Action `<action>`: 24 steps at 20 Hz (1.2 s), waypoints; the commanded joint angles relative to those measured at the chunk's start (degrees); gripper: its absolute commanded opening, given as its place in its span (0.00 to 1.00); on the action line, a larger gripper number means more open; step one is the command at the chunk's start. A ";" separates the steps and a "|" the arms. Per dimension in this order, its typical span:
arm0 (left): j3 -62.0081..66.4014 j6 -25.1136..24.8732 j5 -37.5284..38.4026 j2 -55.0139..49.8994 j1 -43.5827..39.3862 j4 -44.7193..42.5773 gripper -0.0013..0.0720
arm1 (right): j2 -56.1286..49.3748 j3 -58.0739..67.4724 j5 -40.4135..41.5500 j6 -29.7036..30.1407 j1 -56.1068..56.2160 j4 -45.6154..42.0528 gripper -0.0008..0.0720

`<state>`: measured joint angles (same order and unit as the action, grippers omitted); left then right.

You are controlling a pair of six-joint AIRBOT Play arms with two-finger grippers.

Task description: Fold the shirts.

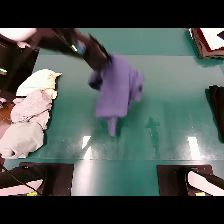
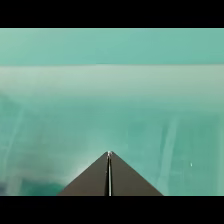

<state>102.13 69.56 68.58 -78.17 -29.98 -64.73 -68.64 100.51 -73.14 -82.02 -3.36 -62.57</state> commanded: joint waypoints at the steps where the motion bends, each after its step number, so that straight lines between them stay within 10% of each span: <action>1: -11.89 1.64 -2.47 0.44 -4.76 0.72 0.22 | -0.02 0.92 -4.66 0.00 0.02 -0.02 0.04; 2: -14.14 2.10 -3.54 0.44 -4.72 0.68 0.65 | -0.02 0.92 -5.16 0.00 0.02 -0.04 0.04; 3: -14.80 3.54 -3.15 0.44 -3.85 -0.52 0.85 | 0.00 0.92 -5.53 0.00 0.02 -0.04 0.04; 9: -19.63 5.57 8.52 0.74 7.19 4.92 0.86 | -0.02 0.92 -5.70 0.00 0.02 -0.04 0.04; 20: -44.33 6.62 -21.75 0.46 5.49 20.55 0.86 | -0.07 0.81 -6.23 0.00 0.02 -0.04 0.04; 24: -44.33 2.01 -21.33 -3.10 4.81 30.64 0.86 | -0.07 0.81 -6.64 0.00 0.02 -0.07 0.04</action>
<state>58.41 74.83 49.71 -79.22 -24.77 -41.93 -68.69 101.34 -79.48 -82.02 -3.36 -62.63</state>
